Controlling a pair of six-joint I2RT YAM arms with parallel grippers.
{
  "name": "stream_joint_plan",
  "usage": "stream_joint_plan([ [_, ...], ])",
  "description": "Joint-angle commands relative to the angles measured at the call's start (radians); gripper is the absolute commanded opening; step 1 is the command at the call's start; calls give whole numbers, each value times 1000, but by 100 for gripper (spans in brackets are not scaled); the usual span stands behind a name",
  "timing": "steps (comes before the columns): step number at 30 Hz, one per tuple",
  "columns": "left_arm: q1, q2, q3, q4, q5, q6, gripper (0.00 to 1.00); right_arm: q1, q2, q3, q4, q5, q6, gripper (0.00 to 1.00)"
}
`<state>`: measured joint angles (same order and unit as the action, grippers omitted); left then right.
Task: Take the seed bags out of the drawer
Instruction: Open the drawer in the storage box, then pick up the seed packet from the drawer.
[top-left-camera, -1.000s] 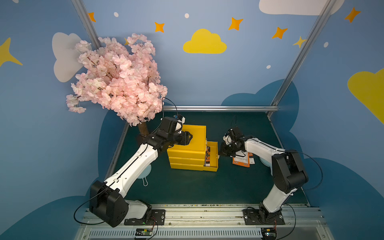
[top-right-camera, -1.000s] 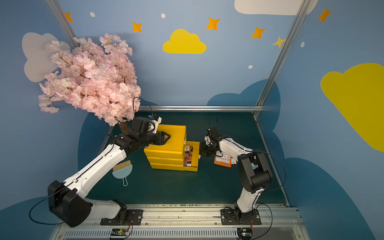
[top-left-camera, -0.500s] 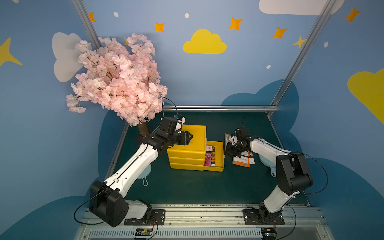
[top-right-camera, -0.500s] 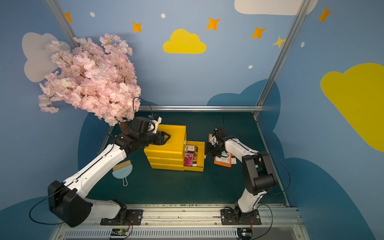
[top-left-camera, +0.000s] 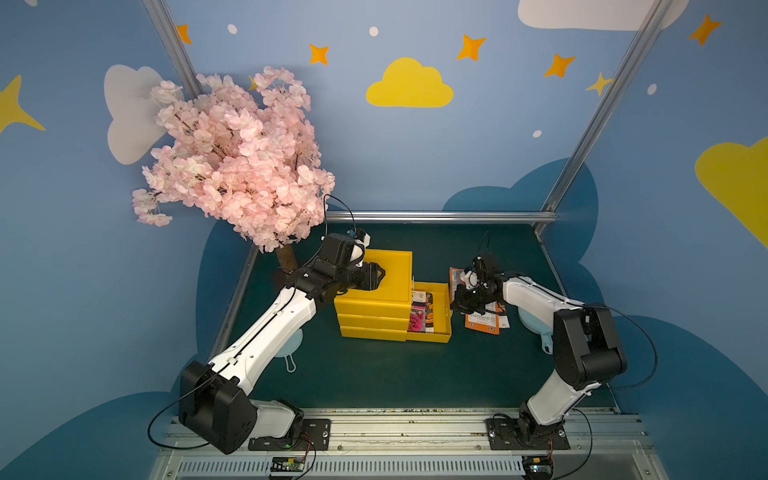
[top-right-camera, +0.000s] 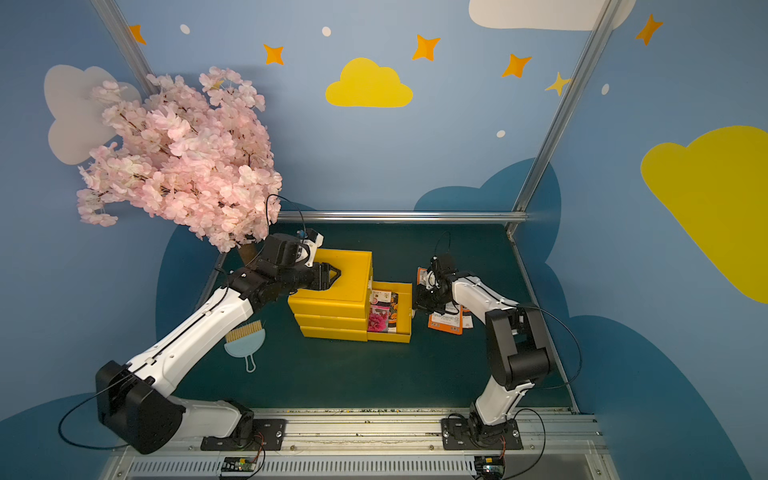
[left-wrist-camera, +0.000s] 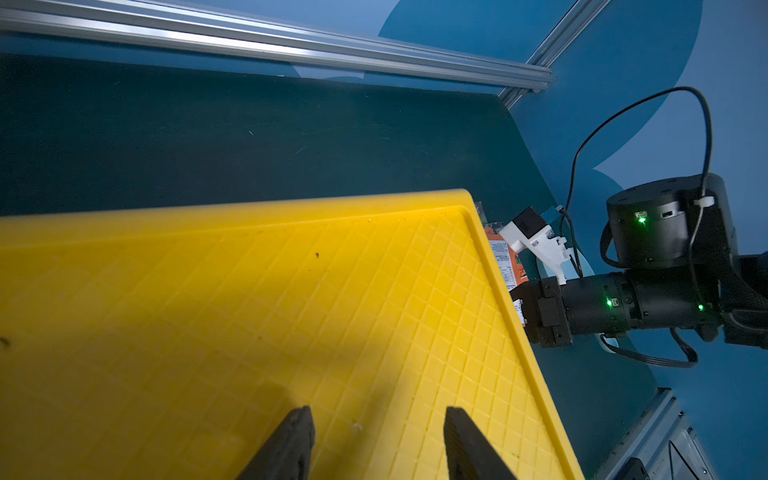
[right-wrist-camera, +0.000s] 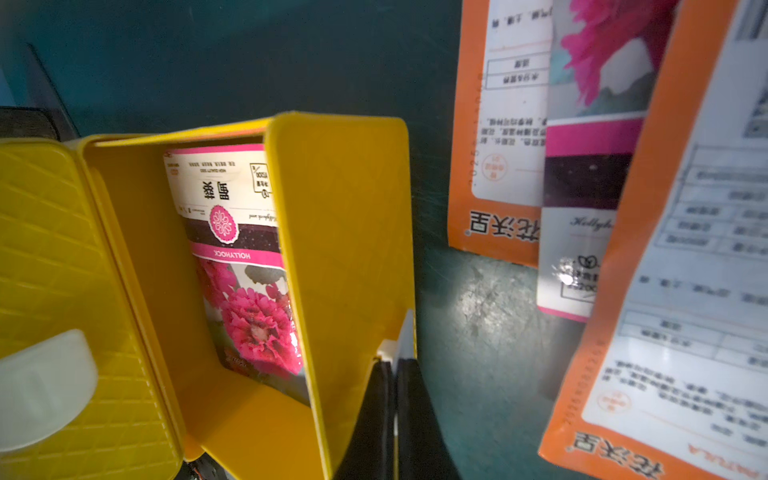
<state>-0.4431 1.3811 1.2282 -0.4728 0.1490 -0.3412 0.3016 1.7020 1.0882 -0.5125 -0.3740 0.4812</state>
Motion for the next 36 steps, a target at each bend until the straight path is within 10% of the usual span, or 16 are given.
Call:
stream_joint_plan([
  [1, 6, 90, -78, -258, -9, -23, 56, -8, -26, 17, -24, 18, -13, 16],
  [8, 6, 96, -74, -253, -6, -21, 56, -15, -106, 38, -100, 116, -39, 36],
  [18, 6, 93, -77, -241, 1, -22, 56, 102, -195, 107, -144, 138, 1, 37],
  [36, 6, 88, -81, -239, 9, -12, 56, 240, 65, 180, -46, 124, 87, 40],
])
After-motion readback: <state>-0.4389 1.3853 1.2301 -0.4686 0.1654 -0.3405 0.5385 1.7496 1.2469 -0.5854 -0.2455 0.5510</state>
